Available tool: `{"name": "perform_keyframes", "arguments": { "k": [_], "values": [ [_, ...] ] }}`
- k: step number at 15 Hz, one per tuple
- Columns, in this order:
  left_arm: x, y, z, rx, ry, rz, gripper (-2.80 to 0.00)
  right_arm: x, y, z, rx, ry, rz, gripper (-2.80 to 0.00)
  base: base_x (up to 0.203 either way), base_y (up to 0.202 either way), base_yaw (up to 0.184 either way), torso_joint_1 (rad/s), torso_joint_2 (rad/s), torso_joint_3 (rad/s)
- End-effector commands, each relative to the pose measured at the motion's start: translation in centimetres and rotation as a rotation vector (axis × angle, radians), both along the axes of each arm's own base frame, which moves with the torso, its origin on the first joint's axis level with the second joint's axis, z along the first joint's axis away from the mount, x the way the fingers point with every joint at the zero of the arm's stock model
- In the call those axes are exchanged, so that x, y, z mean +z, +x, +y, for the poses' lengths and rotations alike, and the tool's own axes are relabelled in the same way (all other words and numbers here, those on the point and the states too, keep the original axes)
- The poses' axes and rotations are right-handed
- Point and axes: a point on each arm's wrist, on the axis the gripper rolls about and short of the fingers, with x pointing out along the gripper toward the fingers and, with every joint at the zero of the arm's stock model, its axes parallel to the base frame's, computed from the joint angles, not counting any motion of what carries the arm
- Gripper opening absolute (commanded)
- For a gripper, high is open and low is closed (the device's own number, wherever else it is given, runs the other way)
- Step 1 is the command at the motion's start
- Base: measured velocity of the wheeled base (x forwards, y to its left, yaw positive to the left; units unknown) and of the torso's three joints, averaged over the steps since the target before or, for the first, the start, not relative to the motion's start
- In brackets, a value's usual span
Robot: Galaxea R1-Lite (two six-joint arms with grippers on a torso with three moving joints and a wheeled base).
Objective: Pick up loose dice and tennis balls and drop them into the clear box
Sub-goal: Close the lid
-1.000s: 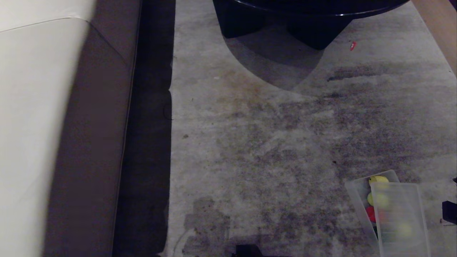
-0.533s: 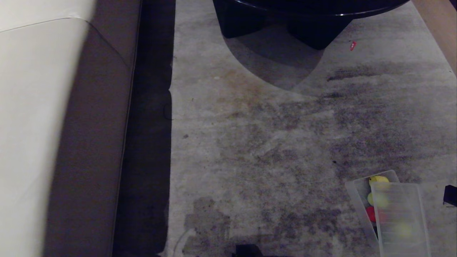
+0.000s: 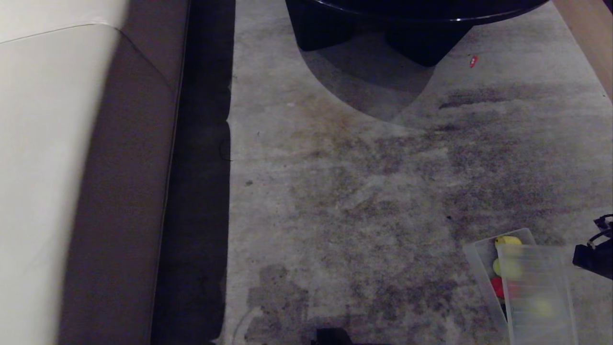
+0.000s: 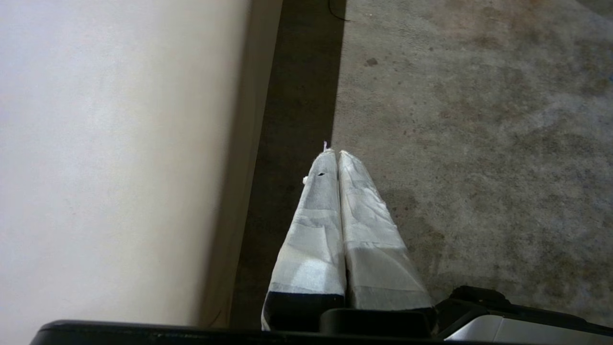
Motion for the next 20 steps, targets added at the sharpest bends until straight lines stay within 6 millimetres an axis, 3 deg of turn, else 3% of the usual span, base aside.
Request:
{"name": "perform_keyframes", "arguments": {
  "k": [1,9,14,18,20],
  "values": [
    [0.0,0.0,0.0,0.001,-0.001,-0.001,-2.8,-1.6,0.7,0.4,0.005,0.027,0.01,-2.8,0.0,0.0,0.0,0.0,0.0,0.0],
    [0.0,0.0,0.0,0.001,-0.001,-0.001,-2.8,-1.7,2.9,2.6,0.042,0.048,-0.012,-2.8,0.0,0.0,0.0,0.0,0.0,0.0],
    [0.0,0.0,0.0,0.001,-0.001,-0.001,-2.8,-0.6,3.7,3.4,0.051,0.044,-0.036,-2.8,0.0,0.0,0.0,0.0,0.0,0.0],
    [0.0,0.0,0.0,0.001,-0.001,-0.001,-2.8,1.9,2.7,2.6,0.029,0.017,-0.069,-2.8,0.0,0.0,0.0,0.0,0.0,0.0],
    [0.0,0.0,0.0,0.001,-0.001,0.0,-2.8,2.6,1.0,2.1,0.042,0.003,-0.048,-2.8,0.0,0.0,0.0,0.0,0.0,0.0]
  ]
}}
